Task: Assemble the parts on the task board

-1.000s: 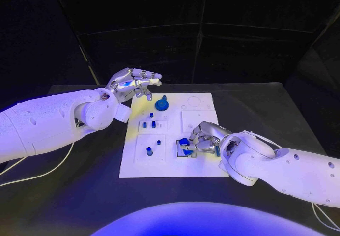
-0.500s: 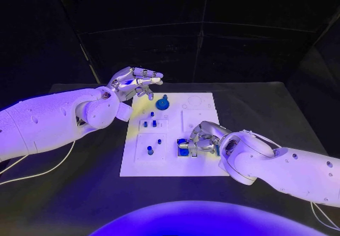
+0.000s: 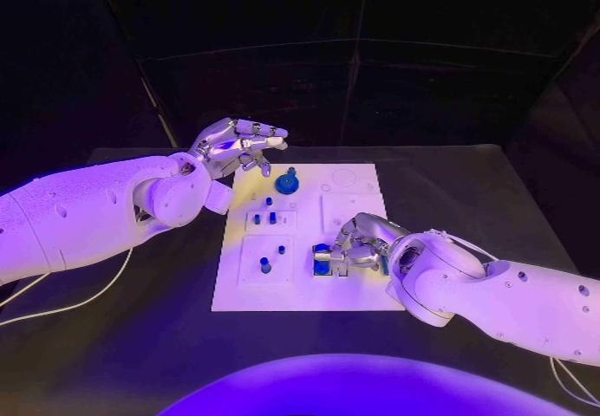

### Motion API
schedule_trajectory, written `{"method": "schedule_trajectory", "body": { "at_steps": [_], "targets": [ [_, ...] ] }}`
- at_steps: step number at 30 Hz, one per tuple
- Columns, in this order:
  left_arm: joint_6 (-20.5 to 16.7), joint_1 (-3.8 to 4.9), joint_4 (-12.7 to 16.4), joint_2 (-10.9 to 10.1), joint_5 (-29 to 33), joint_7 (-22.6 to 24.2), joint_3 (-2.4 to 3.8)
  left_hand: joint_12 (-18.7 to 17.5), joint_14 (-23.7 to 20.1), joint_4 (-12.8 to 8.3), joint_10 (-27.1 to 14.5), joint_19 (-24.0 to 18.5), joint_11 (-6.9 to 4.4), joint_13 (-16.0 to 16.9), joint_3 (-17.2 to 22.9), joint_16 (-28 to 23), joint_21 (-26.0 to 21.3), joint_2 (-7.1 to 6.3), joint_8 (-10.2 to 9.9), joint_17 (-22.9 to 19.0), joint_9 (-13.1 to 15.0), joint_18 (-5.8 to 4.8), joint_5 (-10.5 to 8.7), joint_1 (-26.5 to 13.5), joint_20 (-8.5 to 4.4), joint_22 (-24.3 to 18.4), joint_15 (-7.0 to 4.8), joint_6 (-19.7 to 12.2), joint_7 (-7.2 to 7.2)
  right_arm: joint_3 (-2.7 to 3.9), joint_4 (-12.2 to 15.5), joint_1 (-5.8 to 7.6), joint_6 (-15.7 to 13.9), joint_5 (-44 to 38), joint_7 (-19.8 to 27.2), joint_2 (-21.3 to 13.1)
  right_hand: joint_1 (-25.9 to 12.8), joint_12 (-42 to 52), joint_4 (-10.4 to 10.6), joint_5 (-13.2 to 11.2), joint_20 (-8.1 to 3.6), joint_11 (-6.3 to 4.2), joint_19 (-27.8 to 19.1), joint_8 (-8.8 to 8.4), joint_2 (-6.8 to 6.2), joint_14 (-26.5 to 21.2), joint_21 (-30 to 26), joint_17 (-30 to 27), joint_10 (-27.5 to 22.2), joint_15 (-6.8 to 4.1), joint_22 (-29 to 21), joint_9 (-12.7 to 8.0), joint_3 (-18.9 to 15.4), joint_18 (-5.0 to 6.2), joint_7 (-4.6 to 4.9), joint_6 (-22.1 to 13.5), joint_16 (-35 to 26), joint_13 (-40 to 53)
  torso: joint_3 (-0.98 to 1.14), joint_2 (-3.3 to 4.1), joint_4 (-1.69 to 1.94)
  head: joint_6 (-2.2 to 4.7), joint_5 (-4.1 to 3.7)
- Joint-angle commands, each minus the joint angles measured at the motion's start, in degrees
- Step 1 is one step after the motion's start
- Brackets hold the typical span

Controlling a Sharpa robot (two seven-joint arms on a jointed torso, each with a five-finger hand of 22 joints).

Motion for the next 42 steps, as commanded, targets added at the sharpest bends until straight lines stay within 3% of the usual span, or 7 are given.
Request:
{"method": "schedule_trajectory", "body": {
  "at_steps": [1, 5, 9, 34, 40, 42],
  "targets": [
    [0.7, 0.10, 0.1, -0.1, -0.2, 0.1, 0.03, 0.3, -0.4, 0.0, -0.4, 0.0, 0.09, 0.1, -0.4, 0.3, -0.2, 0.28, -0.1, -0.1, 0.0, 0.72, -0.16, -0.4, 0.21, -0.1, 0.07, -0.4, 0.00, 0.03, 0.2, 0.09, 1.2, -0.5, 2.3, -0.3, 5.3, 0.1, -1.6, 0.5, -0.06, -0.16, -0.1, 0.51, 0.56, 4.5, -0.1, 7.4, 0.0, -0.20, 0.2, 0.2, 1.2, -0.55, -0.19, -0.4, 0.1, 0.4, -0.02, 0.00, -0.04, -0.02, 0.03],
    [0.7, 0.10, 0.1, -0.1, -0.2, 0.0, 0.03, 0.3, -0.4, 0.0, -0.4, 0.0, 0.09, 0.1, -0.4, 0.3, -0.2, 0.28, -0.1, -0.1, 0.0, 0.72, -0.16, -0.4, 0.21, -0.1, 0.07, -0.4, 0.00, 0.03, 0.3, 0.09, 2.8, -1.4, 3.0, -0.5, 11.1, 0.4, -4.5, 2.1, -0.17, -0.29, 0.1, 1.14, 1.28, 4.5, 0.1, 7.6, 0.3, -0.30, 0.6, 0.6, 1.4, -0.61, -0.34, 0.1, 0.1, 1.0, -0.01, 0.01, -0.11, -0.13, -0.07],
    [0.7, 0.10, 0.1, 0.0, -0.2, 0.0, 0.03, 0.3, -0.4, 0.0, -0.4, 0.0, 0.09, 0.1, -0.4, 0.3, -0.2, 0.28, -0.1, -0.1, 0.0, 0.72, -0.16, -0.4, 0.21, -0.1, 0.07, -0.4, 0.00, 0.03, 0.3, 0.09, 3.4, -2.2, 3.1, -0.4, 13.2, 0.8, -5.9, 2.1, -0.23, -0.42, 0.2, 1.63, 1.52, 4.5, 0.2, 7.6, 0.6, -0.39, 0.8, 0.9, 1.3, -0.65, -0.46, 0.5, 0.1, 1.5, 0.00, -0.02, 0.03, -0.14, -0.21],
    [0.8, 0.10, 0.1, -0.2, -0.2, -0.4, 0.03, 0.4, -0.5, 0.1, -0.5, -0.1, 0.09, 0.1, -0.5, 0.3, -0.3, 0.34, 0.0, -0.1, 0.1, 0.73, -0.15, -0.5, 0.24, -0.1, 0.08, -0.5, 0.01, 0.03, 0.1, 0.09, 2.3, -5.4, 2.0, -0.5, 18.1, 1.4, -9.8, 2.2, -0.66, -1.02, 0.5, 3.12, 3.25, 4.6, 0.5, 8.1, 1.2, -0.88, 1.7, 1.7, 1.4, -0.78, -1.11, 1.5, 0.3, 2.5, 0.03, 0.05, 0.02, -0.21, -0.31],
    [0.8, 0.10, 0.0, -0.2, -0.2, -0.4, 0.03, 0.4, -0.5, 0.1, -0.5, -0.1, 0.09, 0.1, -0.5, 0.3, -0.3, 0.34, 0.0, -0.1, 0.1, 0.73, -0.15, -0.5, 0.24, -0.1, 0.08, -0.5, 0.01, 0.03, 0.3, 0.09, 0.1, -4.8, 4.0, -0.7, 16.5, 1.5, -9.1, 2.4, -0.66, -0.90, 0.5, 3.12, 3.29, 4.6, 0.5, 8.1, 1.3, -0.82, 1.8, 1.6, 0.6, -0.83, -0.96, 1.5, 0.3, 2.6, 0.03, 0.02, -0.06, -0.17, -0.39],
    [0.8, 0.09, 0.0, -0.1, -0.2, -0.4, 0.03, 0.4, -0.5, 0.1, -0.5, -0.1, 0.09, 0.1, -0.5, 0.3, -0.3, 0.34, 0.0, -0.1, 0.1, 0.73, -0.15, -0.5, 0.24, -0.1, 0.08, -0.5, 0.01, 0.03, 0.5, 0.09, -2.0, -3.5, 5.5, -1.1, 15.0, 0.9, -8.1, 4.4, -0.58, -0.68, 0.3, 2.50, 3.42, 4.6, 0.3, 7.9, 1.0, -0.66, 1.3, 1.4, -0.1, -0.77, -0.66, 0.4, 0.2, 2.1, 0.02, 0.05, -0.03, -0.15, -0.48]
  ]
}}
